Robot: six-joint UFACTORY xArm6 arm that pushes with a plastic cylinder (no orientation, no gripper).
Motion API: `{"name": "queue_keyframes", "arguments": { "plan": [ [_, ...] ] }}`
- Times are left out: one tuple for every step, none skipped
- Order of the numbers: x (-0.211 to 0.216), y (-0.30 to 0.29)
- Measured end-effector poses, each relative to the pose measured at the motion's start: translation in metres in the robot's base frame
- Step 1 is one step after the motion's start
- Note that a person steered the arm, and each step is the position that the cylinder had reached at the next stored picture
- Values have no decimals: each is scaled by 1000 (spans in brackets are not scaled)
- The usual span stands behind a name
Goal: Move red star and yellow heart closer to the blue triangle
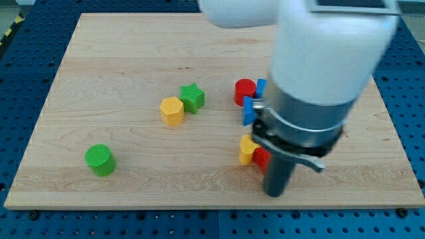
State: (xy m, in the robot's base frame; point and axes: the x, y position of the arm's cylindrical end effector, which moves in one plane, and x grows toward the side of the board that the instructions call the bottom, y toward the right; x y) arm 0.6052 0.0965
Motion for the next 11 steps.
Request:
{"name": "queue_keyframes", "arguments": {
  "plan": [
    [-5, 15],
    [-17, 1],
    [-36, -5],
    [-41, -6],
    [-36, -9],
    [-24, -28],
    [-34, -39],
    [-49, -41],
    [-49, -42],
    [-32, -42],
    [-15, -27]
  ]
}}
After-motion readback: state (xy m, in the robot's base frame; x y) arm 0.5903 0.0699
